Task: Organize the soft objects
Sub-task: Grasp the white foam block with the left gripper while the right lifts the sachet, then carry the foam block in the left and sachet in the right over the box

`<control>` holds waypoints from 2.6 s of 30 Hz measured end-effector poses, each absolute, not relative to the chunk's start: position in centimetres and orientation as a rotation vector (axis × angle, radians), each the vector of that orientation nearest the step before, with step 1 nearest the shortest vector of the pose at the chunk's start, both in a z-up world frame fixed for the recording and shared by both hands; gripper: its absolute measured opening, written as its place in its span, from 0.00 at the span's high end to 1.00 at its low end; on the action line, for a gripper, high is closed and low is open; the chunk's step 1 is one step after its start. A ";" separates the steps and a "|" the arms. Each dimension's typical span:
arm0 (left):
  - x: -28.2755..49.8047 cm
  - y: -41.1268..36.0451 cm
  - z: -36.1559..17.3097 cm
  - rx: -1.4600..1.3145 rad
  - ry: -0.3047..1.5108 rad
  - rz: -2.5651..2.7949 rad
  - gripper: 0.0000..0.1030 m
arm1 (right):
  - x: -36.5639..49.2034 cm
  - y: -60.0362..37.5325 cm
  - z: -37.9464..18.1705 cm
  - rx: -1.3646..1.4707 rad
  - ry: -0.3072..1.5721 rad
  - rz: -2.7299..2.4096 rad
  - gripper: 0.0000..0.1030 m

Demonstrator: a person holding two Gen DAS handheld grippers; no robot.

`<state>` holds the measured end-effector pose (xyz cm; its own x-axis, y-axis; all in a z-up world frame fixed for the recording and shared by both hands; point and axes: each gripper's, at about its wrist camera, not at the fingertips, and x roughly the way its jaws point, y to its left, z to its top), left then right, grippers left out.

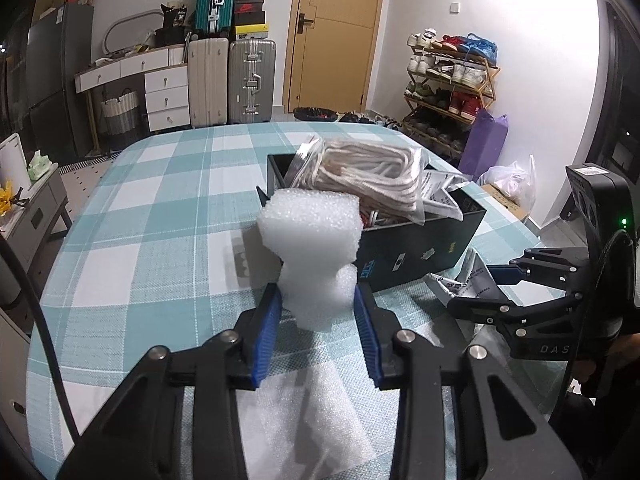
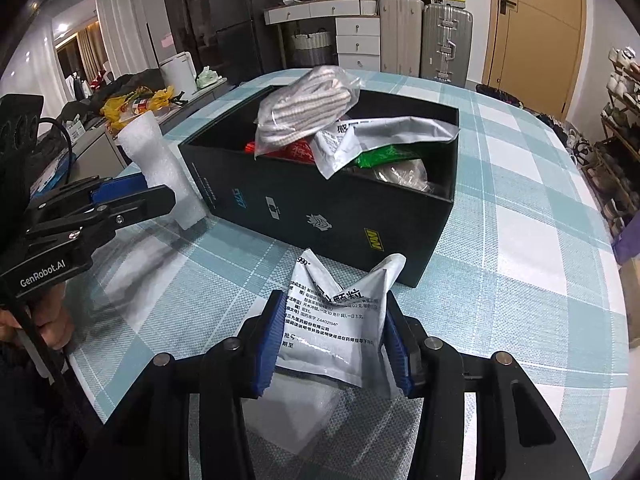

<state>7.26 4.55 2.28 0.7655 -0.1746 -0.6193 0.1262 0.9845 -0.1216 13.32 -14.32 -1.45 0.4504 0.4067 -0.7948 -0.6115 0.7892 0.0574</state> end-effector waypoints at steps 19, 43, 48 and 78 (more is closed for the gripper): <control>6.9 4.4 6.0 -0.059 0.590 -0.151 0.65 | 11.5 -16.6 3.6 -0.154 0.734 0.695 0.55; 10.8 3.3 7.7 0.007 0.556 -0.131 0.65 | 16.1 -16.7 7.8 -0.009 0.573 0.605 0.55; 11.9 3.2 7.0 0.004 0.573 -0.116 0.65 | 17.7 -16.2 7.2 -0.001 0.566 0.577 0.55; 14.6 2.1 5.3 0.046 0.654 -0.164 0.65 | 23.8 -11.4 3.3 -0.188 0.682 0.609 0.55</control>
